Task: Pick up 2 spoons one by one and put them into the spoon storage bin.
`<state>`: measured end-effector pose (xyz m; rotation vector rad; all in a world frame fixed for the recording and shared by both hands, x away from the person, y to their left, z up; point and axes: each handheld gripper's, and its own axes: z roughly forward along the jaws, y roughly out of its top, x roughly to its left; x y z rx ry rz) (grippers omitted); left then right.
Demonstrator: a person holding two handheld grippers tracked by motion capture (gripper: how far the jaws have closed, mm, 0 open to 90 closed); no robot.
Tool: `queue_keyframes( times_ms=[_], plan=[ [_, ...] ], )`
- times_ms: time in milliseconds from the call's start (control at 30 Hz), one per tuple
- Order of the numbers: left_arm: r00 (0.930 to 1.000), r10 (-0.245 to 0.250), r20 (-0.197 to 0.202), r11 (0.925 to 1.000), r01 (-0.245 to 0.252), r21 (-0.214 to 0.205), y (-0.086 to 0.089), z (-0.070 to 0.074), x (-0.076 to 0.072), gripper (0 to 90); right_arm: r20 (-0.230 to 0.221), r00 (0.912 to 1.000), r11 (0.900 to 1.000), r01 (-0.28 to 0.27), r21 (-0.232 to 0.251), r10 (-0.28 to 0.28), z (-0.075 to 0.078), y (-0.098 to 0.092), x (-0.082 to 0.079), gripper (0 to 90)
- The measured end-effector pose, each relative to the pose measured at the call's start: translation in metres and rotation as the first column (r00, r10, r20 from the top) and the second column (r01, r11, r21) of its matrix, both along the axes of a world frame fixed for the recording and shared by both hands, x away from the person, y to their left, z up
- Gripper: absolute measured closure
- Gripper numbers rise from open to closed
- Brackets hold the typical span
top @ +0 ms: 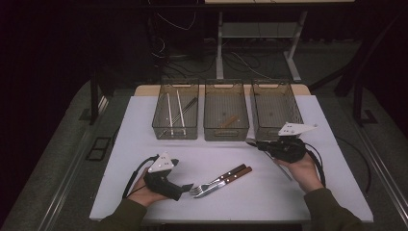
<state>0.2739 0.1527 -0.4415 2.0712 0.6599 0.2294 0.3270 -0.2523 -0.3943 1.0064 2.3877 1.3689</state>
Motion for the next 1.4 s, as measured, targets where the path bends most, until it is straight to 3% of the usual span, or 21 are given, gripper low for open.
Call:
queue_keyframes(
  times_ms=[567,967,1400],
  plan=[
    [1.0000,-0.002,-0.007,1.0000,0.002,-0.004,-0.001,0.000,0.000,0.0,0.052,0.9946,0.9926,0.085,0.087,-0.090,0.025,0.011,0.037,88.6],
    [0.9998,-0.018,-0.003,0.9998,0.018,0.001,-0.002,0.000,0.000,0.2,0.068,0.9877,0.9828,0.131,0.130,-0.140,0.049,0.037,0.080,88.6],
    [0.9996,-0.029,0.006,0.9995,0.029,-0.011,-0.001,0.002,-0.001,0.5,0.097,0.9834,0.9777,0.137,0.159,-0.154,0.065,0.075,0.126,88.5]
  ],
)
